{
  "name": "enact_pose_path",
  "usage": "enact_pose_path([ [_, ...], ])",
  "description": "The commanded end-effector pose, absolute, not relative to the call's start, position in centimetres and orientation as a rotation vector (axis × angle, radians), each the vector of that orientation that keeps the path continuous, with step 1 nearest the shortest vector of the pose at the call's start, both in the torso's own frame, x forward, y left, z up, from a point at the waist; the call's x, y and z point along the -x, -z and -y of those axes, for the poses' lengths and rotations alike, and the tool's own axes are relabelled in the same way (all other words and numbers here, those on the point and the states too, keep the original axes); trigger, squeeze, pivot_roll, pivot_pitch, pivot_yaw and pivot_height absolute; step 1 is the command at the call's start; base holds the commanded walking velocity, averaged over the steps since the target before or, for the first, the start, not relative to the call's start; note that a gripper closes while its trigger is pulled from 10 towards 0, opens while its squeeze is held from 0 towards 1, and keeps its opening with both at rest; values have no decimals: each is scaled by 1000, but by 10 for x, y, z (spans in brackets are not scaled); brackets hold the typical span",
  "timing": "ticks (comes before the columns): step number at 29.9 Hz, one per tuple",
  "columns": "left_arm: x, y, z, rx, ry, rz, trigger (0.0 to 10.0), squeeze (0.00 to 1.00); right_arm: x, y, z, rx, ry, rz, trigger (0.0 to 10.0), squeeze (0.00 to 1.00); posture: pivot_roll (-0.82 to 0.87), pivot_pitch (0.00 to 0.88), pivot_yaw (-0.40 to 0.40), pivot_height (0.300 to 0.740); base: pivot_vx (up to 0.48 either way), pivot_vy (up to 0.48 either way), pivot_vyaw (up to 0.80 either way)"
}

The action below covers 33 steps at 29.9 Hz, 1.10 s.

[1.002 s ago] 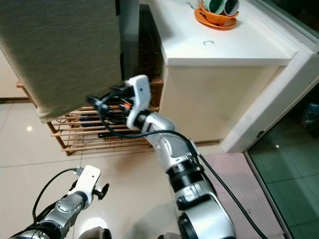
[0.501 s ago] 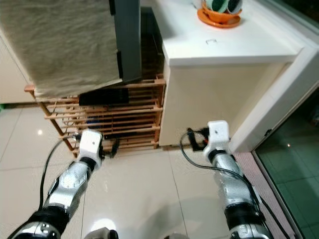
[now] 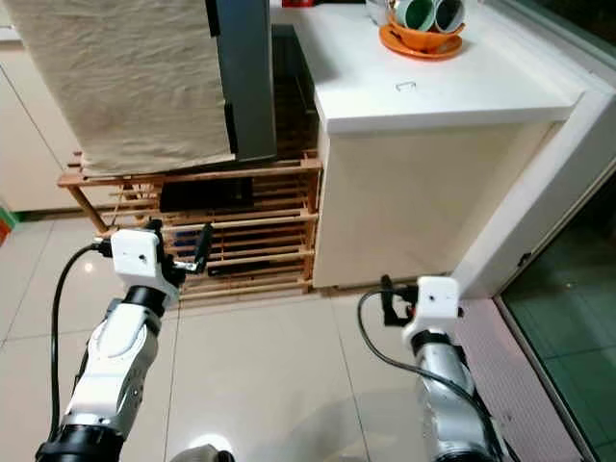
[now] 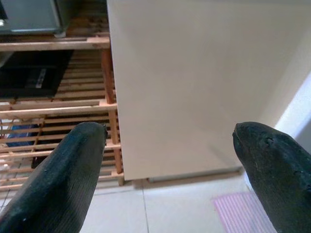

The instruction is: Restocking fridge

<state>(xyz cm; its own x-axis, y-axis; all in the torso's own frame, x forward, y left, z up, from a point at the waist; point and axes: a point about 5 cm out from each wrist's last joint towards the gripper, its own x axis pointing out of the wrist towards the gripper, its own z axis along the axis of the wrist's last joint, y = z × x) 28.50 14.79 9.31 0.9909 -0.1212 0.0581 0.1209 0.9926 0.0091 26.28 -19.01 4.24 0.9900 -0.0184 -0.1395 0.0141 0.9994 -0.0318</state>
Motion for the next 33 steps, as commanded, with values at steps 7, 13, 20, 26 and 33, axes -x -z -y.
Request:
enact_pose_path([
  [7, -288, -88, -140, -36, 178, -15, 10000, 0, -279, -55, 192, 39, 25, -95, 10000, 0, -71, 0, 6, 740, 0, 0, 0],
  [13, -285, -85, -134, -26, 205, -38, 10000, 0, -282, -58, 192, 55, 29, -77, 10000, 0, -74, 0, 8, 740, 0, 0, 0],
  [20, -287, -84, -129, -3, 247, -54, 10000, 0, -281, -57, 190, 35, 22, -82, 10000, 0, -92, 0, 13, 740, 0, 302, -545],
  [26, -292, -85, -127, -7, 249, -64, 10000, 0, -279, -55, 191, 42, 25, -88, 10000, 0, -102, 0, 15, 740, 0, 320, -756],
  [33, -293, -84, -125, -37, 274, -81, 10000, 0, -277, -53, 190, 40, 29, -91, 10000, 0, -109, 2, 26, 740, 0, 0, -746],
])
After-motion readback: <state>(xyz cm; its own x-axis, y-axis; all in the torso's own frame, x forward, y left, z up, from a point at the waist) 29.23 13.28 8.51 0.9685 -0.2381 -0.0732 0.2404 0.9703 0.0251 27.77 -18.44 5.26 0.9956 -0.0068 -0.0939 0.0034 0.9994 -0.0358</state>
